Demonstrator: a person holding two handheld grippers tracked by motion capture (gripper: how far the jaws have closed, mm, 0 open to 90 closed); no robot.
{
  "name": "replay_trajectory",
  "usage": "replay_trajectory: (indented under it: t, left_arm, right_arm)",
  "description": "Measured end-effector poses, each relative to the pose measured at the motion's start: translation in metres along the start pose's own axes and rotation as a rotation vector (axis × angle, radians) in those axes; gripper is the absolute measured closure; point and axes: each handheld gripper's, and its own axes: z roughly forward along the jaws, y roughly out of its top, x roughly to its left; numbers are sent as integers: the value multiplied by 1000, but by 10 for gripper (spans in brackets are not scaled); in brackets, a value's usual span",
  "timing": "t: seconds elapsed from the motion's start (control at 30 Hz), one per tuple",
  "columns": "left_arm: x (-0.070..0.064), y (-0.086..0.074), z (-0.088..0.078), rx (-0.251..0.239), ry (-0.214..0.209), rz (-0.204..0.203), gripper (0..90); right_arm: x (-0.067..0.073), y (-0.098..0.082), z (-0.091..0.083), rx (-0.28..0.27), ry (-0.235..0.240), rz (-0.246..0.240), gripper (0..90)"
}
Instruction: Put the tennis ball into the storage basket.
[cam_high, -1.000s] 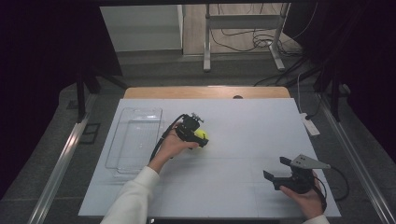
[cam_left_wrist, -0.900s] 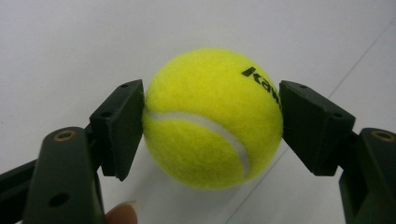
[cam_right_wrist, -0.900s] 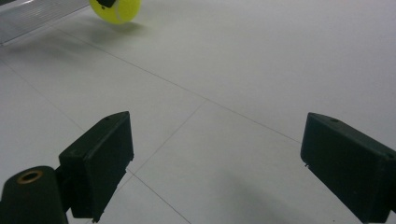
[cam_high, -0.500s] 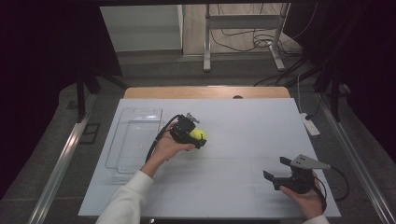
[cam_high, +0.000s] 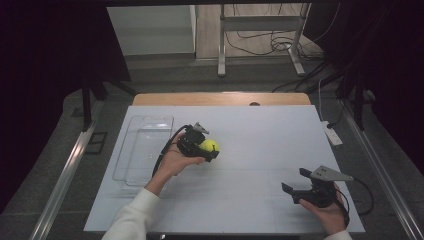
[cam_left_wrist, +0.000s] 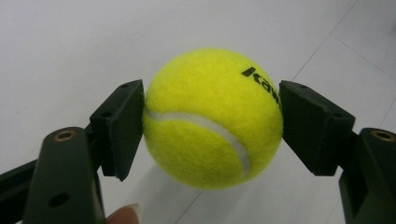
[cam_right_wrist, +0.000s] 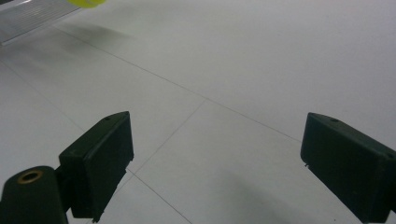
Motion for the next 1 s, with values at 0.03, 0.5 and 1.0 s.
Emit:
replay_trajectory:
  t: [0.03, 0.5, 1.0]
  left_arm:
    - [0, -1, -1, -5, 3, 1, 267]
    - [-1, -11, -15, -34, 13, 1, 266]
    - [5, -13, -27, -78, 23, -2, 267]
  right_arm:
    - [0, 0, 0, 1, -3, -1, 95]
    - [1, 0, 0, 5, -11, -5, 97]
    - [1, 0, 0, 10, -11, -7, 97]
